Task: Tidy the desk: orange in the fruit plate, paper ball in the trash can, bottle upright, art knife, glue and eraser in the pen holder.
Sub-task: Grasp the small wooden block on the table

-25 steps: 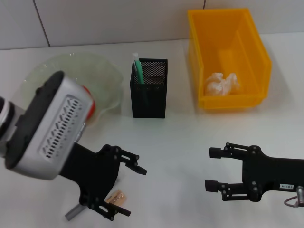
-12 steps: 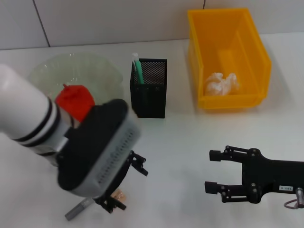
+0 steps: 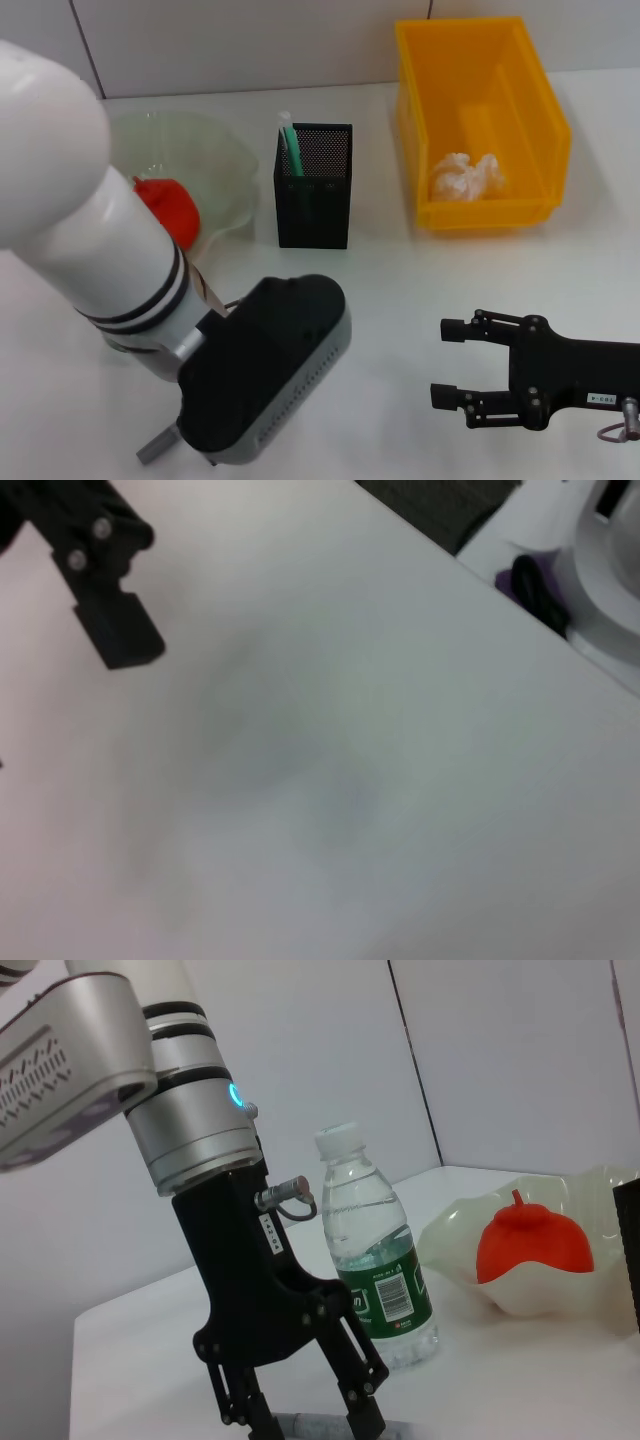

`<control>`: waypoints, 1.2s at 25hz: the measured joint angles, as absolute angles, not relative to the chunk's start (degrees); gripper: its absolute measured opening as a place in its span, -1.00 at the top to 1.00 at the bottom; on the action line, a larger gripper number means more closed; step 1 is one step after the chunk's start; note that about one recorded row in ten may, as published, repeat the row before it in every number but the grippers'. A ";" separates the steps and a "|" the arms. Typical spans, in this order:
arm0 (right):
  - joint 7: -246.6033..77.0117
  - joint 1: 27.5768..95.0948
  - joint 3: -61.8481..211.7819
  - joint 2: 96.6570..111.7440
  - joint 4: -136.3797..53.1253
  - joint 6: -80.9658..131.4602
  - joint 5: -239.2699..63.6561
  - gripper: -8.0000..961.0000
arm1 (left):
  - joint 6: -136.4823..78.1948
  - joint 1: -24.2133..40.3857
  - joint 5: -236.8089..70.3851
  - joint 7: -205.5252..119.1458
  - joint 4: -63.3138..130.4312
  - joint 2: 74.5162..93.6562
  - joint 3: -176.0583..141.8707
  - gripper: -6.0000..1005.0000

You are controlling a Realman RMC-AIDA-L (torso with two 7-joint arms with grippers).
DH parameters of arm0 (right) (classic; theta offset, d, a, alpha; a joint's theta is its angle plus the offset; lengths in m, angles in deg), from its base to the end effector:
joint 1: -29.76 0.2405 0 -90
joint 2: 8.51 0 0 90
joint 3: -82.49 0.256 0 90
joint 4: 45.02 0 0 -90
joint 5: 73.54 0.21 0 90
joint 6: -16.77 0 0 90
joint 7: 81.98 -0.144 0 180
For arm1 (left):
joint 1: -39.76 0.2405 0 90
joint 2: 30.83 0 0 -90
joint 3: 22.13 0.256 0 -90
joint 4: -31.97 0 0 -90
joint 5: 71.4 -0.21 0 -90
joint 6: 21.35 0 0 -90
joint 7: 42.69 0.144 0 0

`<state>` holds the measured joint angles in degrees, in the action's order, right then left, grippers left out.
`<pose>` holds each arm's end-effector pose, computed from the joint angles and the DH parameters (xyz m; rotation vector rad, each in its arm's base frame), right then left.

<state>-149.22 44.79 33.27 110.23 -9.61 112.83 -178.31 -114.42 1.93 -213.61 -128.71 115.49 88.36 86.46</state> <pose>0.3059 0.2409 -0.0134 -2.7448 0.6172 0.8264 -0.1227 0.2855 -0.0758 2.5640 -1.1591 -0.7376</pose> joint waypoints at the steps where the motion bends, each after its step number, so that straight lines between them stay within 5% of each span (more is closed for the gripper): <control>1: -149.22 44.79 33.27 110.25 -9.62 112.83 -178.31 -0.75 | -114.42 1.52 -214.24 -129.09 115.27 88.35 87.10 -0.49; 30: -149.18 43.95 32.90 110.30 -9.60 112.83 -178.33 -0.75 | -112.31 -4.56 -217.12 -133.46 109.14 88.35 95.73 -0.43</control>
<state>-149.18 43.95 32.90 110.30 -9.60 112.83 -178.33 -112.31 -4.56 -217.12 -133.46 109.14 88.35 95.73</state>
